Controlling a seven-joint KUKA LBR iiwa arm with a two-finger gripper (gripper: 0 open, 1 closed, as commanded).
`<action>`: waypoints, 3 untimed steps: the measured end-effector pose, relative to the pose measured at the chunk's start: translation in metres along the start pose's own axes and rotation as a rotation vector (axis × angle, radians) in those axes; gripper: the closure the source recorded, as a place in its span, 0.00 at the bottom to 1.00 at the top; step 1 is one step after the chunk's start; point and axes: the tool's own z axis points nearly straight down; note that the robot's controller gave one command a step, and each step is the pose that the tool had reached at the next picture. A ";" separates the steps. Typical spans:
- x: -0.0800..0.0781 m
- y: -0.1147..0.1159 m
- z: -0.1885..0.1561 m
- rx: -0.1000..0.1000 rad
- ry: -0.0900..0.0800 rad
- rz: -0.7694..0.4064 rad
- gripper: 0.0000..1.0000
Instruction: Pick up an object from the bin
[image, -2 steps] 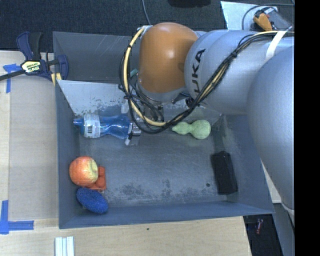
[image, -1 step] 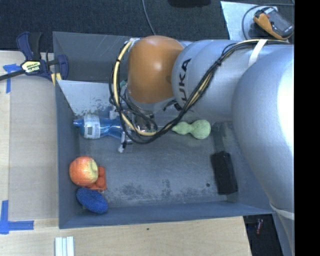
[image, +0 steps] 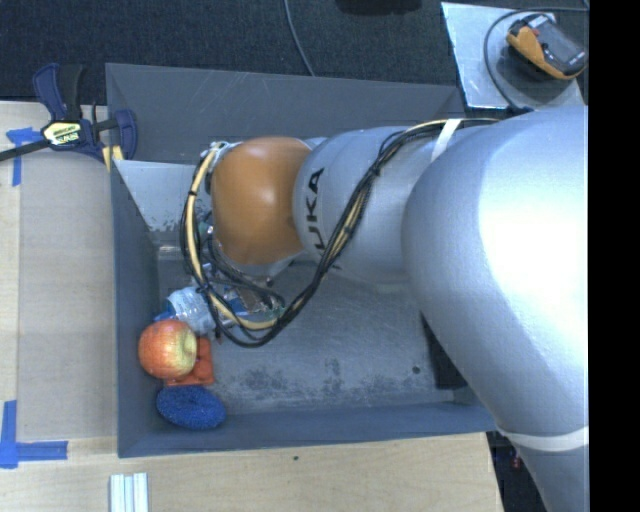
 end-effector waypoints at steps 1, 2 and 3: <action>0.000 0.000 0.000 0.000 0.000 0.001 1.00; 0.004 0.013 -0.056 0.001 0.007 0.000 1.00; -0.003 0.009 -0.120 0.001 0.001 -0.019 1.00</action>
Offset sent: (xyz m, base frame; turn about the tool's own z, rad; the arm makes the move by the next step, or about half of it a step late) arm -0.0135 0.0242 0.1160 -0.0005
